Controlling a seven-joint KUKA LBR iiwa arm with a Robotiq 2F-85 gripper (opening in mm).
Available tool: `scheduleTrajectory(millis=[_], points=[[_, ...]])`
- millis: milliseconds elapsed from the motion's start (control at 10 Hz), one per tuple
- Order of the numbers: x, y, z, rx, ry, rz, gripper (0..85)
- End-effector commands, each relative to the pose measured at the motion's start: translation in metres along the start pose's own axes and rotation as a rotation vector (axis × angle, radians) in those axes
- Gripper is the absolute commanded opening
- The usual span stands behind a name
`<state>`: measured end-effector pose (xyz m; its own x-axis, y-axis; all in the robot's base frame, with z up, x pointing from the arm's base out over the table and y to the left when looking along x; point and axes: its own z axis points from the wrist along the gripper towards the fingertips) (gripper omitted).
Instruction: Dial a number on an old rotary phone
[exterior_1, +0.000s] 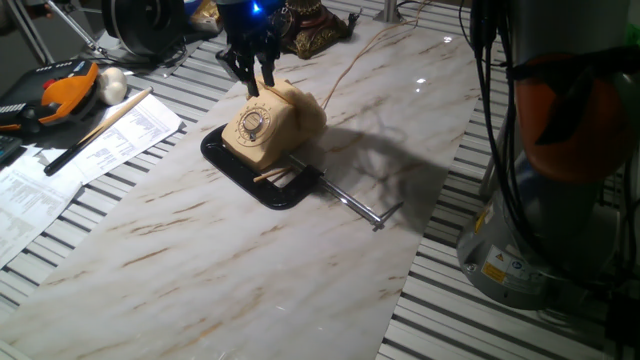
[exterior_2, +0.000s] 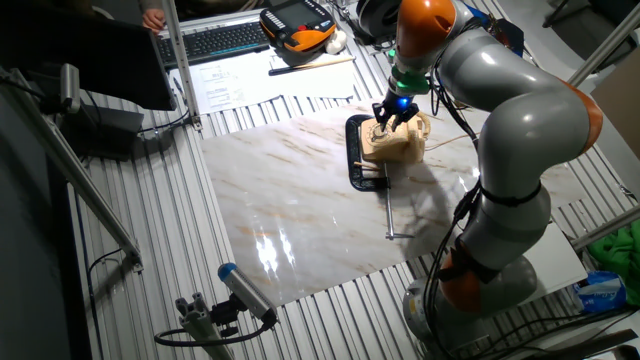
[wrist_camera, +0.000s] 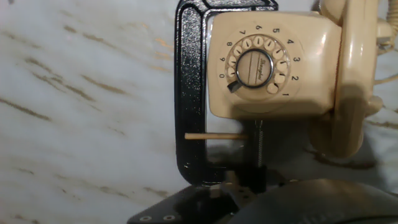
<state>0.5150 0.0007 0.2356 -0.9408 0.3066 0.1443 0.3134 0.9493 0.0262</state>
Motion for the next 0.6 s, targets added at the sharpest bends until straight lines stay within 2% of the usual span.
scheduleTrajectory(millis=[0,200,500], points=[[0.0001,0.0000,0.0000,-0.004,-0.006,0.063,0.0],[0.0001,0.0000,0.0000,0.003,-0.015,0.105,0.0],[0.0001,0.0000,0.0000,0.009,-0.055,0.198,0.0]])
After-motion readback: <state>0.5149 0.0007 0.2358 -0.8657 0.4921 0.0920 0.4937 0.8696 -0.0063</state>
